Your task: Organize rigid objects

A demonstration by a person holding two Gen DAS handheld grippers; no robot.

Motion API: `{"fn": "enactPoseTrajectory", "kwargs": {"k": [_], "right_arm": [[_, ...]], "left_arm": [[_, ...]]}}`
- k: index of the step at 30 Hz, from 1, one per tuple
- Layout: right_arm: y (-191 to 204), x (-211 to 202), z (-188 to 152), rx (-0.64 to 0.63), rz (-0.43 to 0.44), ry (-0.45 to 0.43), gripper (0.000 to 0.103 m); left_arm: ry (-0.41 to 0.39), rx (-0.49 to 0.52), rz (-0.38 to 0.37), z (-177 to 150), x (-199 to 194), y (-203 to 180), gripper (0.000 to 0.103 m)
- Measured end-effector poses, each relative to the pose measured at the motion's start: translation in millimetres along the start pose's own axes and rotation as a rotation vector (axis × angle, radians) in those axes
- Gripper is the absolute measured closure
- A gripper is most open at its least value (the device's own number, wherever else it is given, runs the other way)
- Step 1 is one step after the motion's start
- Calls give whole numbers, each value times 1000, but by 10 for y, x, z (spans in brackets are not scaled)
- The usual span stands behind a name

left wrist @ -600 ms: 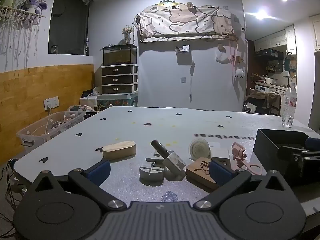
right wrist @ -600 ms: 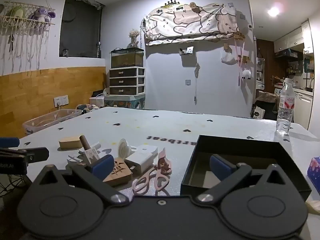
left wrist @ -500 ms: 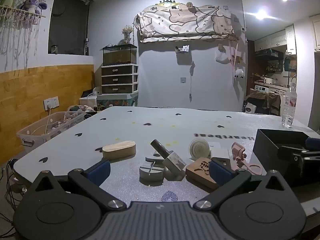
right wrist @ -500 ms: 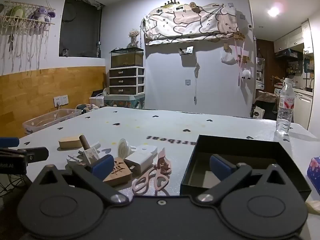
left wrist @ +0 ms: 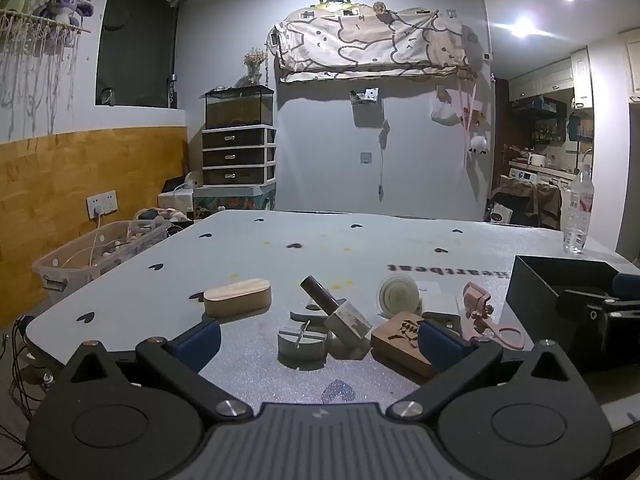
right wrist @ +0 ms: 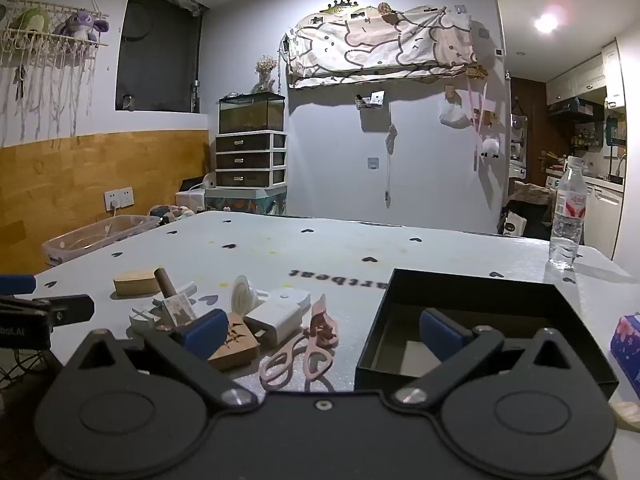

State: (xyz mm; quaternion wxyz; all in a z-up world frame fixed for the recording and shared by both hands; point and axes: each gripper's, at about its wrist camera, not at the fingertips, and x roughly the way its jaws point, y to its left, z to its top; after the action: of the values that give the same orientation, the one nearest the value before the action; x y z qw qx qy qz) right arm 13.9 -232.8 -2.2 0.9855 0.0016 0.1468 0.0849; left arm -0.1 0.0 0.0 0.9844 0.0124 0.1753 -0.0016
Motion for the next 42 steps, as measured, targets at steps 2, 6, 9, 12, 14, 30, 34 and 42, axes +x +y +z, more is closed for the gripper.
{"fn": "enactPoseTrajectory", "kwargs": {"k": [2, 6, 9, 12, 14, 30, 34, 42], "right_arm": [[2, 3, 1, 0, -1, 0, 0], [6, 5, 1, -2, -1, 2, 0], [8, 7, 2, -2, -1, 3, 0], [10, 9, 3, -3, -1, 4, 0], [12, 9, 4, -4, -2, 4, 0], [21, 9, 12, -8, -3, 9, 0], [-67, 2, -43, -9, -2, 9, 0], [-11, 22, -9, -10, -3, 12, 0]], "left_arm": [[0, 0, 0, 0, -1, 0, 0], [1, -1, 0, 0, 0, 0, 0], [1, -1, 0, 0, 0, 0, 0], [2, -1, 0, 0, 0, 0, 0], [2, -1, 0, 0, -1, -1, 0], [5, -2, 0, 1, 0, -1, 0], [5, -2, 0, 1, -1, -2, 0], [6, -3, -1, 2, 0, -1, 0]]}}
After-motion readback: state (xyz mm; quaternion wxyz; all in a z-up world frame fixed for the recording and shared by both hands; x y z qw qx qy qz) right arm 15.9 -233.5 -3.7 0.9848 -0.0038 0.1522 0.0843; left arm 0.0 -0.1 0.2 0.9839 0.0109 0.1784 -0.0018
